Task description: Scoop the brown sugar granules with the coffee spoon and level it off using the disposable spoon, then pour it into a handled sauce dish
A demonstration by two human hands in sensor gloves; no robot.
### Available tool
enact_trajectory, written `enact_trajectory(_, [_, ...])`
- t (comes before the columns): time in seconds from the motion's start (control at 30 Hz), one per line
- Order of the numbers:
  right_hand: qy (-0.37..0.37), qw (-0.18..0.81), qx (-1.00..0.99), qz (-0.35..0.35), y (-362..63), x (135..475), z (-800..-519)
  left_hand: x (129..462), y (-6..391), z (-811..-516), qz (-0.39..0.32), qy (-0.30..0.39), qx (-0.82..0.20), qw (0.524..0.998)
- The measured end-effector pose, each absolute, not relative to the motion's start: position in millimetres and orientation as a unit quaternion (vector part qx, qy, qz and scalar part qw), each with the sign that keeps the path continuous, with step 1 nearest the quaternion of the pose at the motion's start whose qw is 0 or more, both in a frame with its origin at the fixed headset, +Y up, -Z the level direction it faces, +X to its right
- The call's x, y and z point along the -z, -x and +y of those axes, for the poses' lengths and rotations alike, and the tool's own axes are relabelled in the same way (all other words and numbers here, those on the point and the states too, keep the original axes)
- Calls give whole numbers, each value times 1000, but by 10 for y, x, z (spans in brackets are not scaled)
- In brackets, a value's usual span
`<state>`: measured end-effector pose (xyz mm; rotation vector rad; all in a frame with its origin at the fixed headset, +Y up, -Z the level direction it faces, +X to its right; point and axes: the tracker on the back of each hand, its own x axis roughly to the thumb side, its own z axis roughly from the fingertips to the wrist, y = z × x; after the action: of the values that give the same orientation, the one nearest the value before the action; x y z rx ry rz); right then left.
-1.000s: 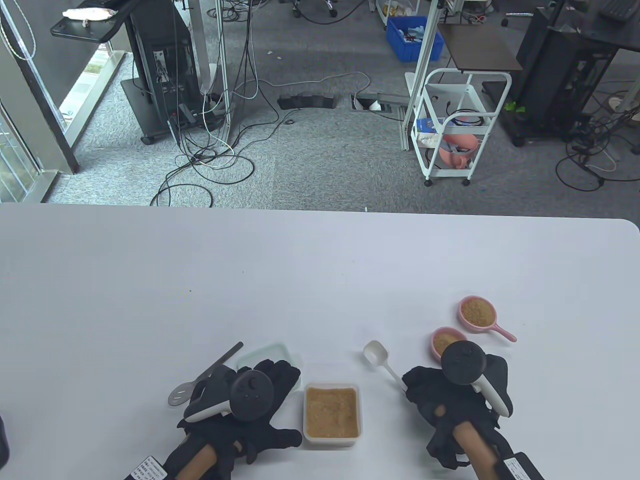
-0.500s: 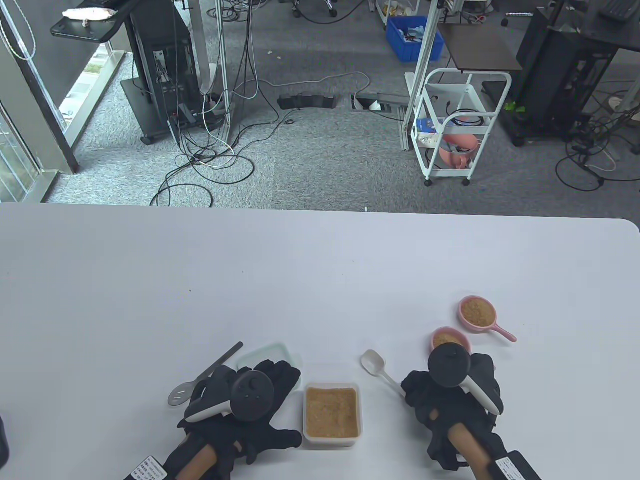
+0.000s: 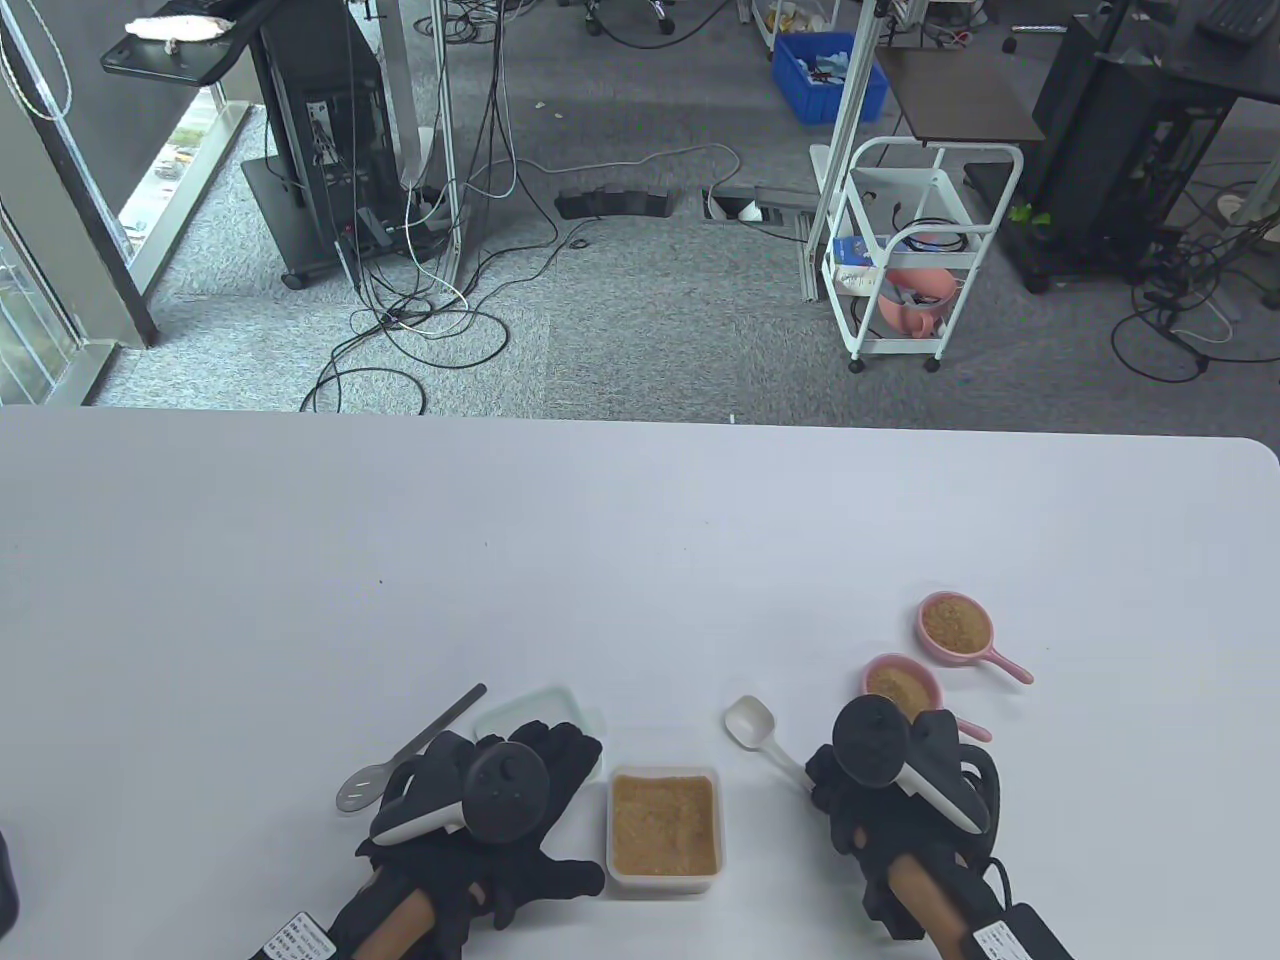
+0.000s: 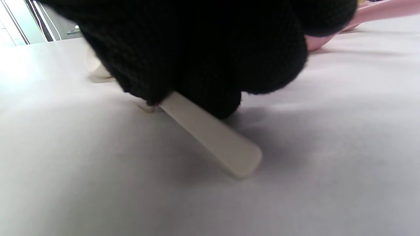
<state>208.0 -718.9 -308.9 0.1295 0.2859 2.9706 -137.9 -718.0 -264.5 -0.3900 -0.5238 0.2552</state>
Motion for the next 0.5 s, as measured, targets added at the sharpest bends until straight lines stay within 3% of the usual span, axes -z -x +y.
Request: enact_trajectory(0.5, [-49, 36, -995, 80, -2022, 3051, -7158, 2649, 1387, -7176, -256, 188, -127, 940])
